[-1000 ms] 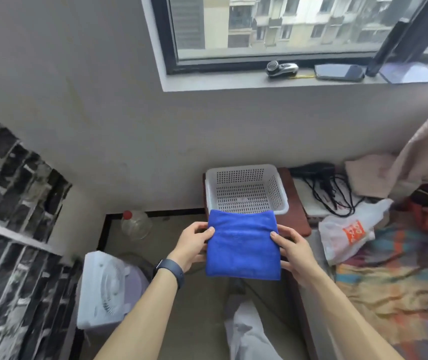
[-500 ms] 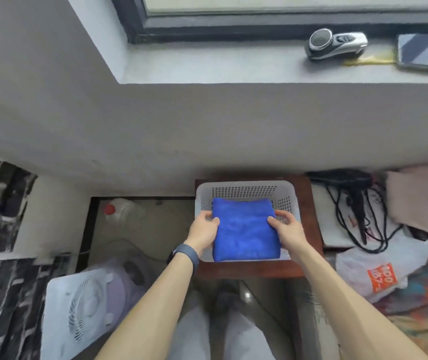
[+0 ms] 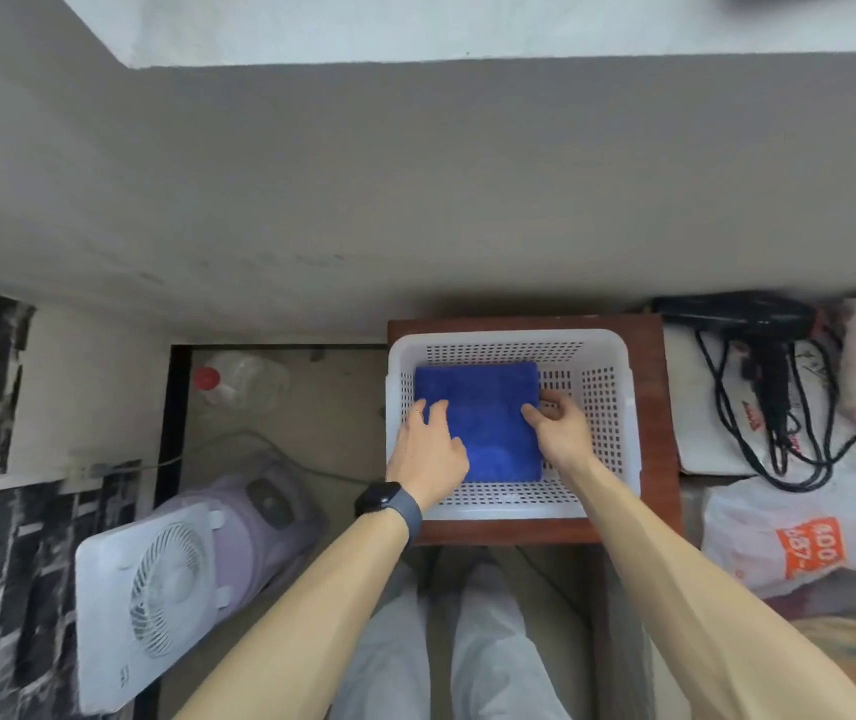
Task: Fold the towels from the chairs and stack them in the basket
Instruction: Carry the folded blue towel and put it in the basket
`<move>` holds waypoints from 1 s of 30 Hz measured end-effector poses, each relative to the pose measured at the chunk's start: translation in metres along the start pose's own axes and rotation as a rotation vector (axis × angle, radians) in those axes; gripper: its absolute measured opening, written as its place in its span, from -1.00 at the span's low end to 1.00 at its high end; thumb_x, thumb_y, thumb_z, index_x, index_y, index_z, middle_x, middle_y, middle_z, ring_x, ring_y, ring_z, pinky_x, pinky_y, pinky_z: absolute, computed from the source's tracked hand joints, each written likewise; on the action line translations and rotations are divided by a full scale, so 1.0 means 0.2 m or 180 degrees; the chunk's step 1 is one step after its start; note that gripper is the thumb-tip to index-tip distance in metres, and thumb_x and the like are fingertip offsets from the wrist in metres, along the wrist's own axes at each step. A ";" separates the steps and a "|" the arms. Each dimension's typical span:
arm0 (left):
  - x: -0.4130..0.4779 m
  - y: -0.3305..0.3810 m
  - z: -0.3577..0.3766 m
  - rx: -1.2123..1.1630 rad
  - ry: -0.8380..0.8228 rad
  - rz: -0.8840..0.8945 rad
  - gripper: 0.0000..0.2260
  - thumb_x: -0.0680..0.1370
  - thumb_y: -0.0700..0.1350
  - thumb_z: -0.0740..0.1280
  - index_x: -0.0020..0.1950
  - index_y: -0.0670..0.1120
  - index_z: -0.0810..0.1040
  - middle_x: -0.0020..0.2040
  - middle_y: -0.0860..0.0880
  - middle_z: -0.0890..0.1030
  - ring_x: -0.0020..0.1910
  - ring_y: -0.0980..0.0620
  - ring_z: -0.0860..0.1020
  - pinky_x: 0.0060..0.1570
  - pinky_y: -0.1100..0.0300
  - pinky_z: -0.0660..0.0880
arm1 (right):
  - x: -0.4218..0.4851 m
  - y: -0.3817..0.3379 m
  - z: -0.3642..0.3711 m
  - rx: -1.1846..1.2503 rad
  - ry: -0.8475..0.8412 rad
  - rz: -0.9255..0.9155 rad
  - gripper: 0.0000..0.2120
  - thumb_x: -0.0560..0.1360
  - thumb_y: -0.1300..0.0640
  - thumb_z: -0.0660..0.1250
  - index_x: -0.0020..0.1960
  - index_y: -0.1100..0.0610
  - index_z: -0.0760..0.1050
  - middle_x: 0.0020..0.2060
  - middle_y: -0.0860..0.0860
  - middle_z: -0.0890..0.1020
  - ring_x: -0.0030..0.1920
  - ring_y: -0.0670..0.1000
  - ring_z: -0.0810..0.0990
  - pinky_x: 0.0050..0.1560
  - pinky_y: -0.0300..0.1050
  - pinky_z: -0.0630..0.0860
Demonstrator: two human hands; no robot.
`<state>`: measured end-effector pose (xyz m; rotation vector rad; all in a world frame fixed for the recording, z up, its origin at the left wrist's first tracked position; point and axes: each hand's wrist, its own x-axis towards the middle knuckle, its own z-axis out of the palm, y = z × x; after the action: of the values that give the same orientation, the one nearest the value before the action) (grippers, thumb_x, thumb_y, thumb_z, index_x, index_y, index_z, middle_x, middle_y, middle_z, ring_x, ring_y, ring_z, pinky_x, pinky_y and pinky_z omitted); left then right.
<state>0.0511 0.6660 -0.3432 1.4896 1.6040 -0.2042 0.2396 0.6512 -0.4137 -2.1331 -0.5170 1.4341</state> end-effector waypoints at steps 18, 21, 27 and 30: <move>0.30 -0.14 0.14 0.3785 0.0009 0.0469 -0.30 0.66 0.25 -0.03 0.57 0.00 -0.40 0.60 -0.18 -0.29 0.60 -0.21 -0.19 0.44 -0.21 -0.39 | 0.07 0.19 0.00 -0.4051 -0.0427 -0.2266 -0.33 0.61 0.04 0.10 0.65 0.04 -0.09 0.64 0.01 -0.03 0.63 0.06 -0.06 0.53 0.27 0.06; 0.32 -0.13 0.13 0.3906 -0.0093 0.0328 -0.31 0.66 0.27 -0.05 0.56 0.03 -0.42 0.60 -0.15 -0.31 0.60 -0.18 -0.22 0.44 -0.20 -0.39 | 0.04 0.11 0.02 -0.4413 -0.0625 -0.1974 -0.29 0.62 0.05 0.04 0.62 0.03 -0.32 0.62 -0.01 -0.24 0.61 0.04 -0.26 0.53 0.29 -0.16; 0.14 -0.07 0.07 0.3209 0.0012 0.0673 -0.42 0.63 0.06 0.14 0.62 0.00 0.06 0.62 -0.17 0.02 0.59 -0.19 0.03 0.52 -0.24 -0.22 | -0.13 -0.08 0.02 -0.4358 -0.0574 -0.1723 -0.35 0.57 0.09 0.13 0.63 0.08 0.04 0.63 0.08 0.01 0.62 0.13 -0.08 0.57 0.23 -0.02; -0.03 -0.10 -0.02 0.2583 0.0056 0.0716 -0.45 0.62 0.00 0.17 0.61 0.07 0.11 0.63 -0.11 0.00 0.58 -0.12 0.08 0.52 -0.21 -0.06 | -0.30 -0.10 0.01 -0.3956 -0.0524 -0.1779 -0.47 0.59 0.08 0.14 0.56 0.05 0.27 0.55 0.07 0.30 0.60 0.17 0.06 0.55 0.14 0.14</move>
<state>0.0313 0.6592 -0.3451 2.2641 1.4087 -0.7820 0.2145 0.6329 -0.3578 -2.2873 -2.3104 1.0061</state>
